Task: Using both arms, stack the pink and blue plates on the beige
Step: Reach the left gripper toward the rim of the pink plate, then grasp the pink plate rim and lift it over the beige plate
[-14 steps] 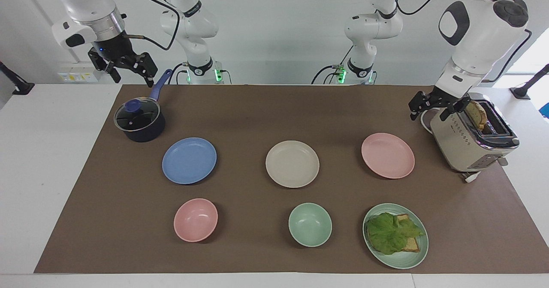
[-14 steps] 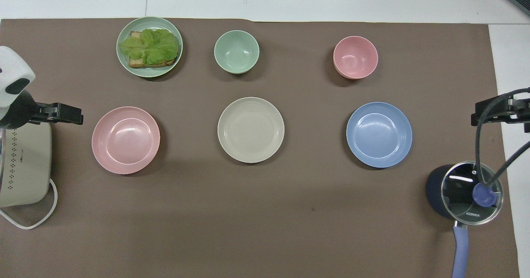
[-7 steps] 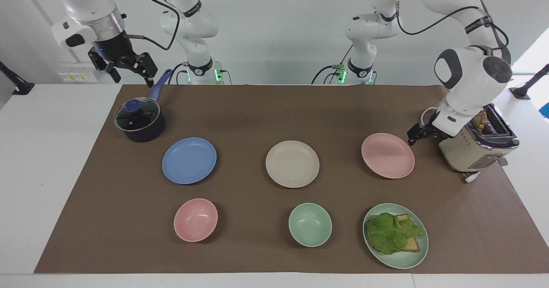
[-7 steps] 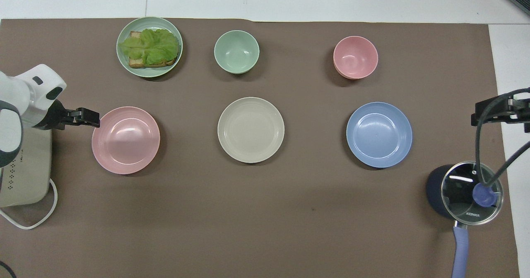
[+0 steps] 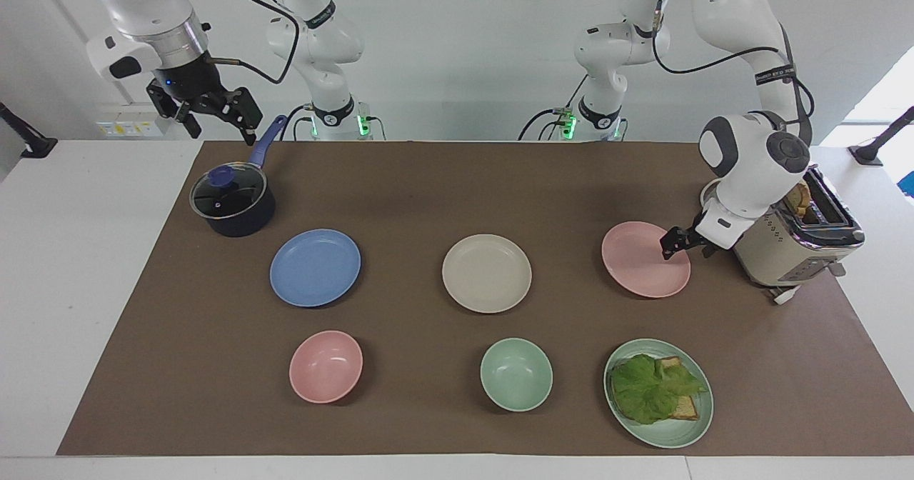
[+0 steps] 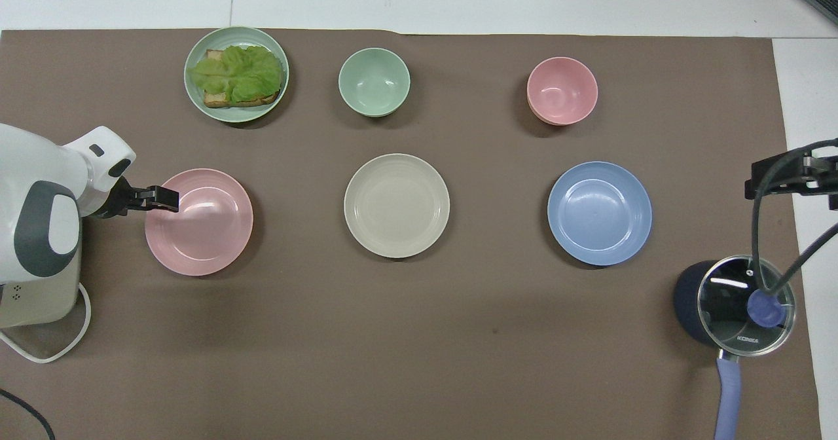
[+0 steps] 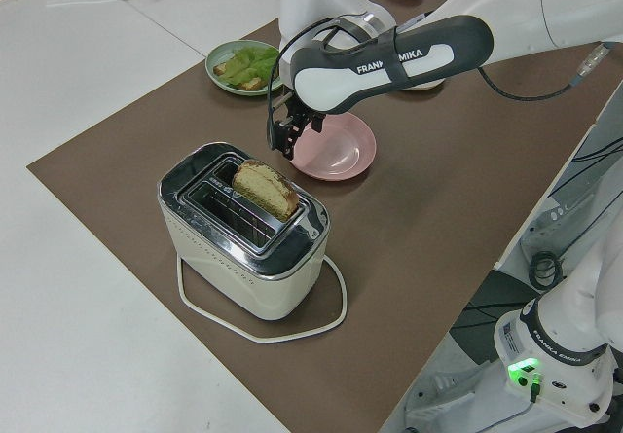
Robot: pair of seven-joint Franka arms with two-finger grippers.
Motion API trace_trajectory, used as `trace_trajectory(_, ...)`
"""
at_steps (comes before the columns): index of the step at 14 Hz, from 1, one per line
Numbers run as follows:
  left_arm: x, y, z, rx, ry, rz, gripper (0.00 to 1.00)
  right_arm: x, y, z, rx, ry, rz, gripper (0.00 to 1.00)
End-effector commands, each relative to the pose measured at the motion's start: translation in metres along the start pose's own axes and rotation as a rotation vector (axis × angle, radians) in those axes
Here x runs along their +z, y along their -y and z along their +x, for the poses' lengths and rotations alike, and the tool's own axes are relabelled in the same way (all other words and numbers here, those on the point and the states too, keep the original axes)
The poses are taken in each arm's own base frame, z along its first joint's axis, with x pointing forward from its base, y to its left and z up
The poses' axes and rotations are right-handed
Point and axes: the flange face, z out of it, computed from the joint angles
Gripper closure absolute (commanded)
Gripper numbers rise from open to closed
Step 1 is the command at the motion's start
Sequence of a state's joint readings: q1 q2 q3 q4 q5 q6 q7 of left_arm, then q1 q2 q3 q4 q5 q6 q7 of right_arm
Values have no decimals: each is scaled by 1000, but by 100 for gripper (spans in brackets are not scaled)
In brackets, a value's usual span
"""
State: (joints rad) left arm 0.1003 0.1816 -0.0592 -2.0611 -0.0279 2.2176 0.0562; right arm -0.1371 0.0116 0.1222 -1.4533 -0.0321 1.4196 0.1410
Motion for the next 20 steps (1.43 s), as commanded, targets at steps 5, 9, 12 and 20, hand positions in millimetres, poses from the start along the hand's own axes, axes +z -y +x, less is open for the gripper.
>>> trace_trajectory(5, 27, 16, -9, -21, -60, 4, 0, -4, -2, -2, 9, -6, -3, 0)
trace_trajectory(9, 27, 13, -9, -24, -50, 3, 61, -4, -3, -2, 11, -6, -3, 0)
trace_trajectory(12, 25, 14, -7, -27, -47, 2, 98, -4, -3, -2, 11, -6, -3, 0)
trace_trajectory(20, -89, 14, 11, -35, 38, -11, 100, -4, -3, -2, 11, -7, -3, 0)
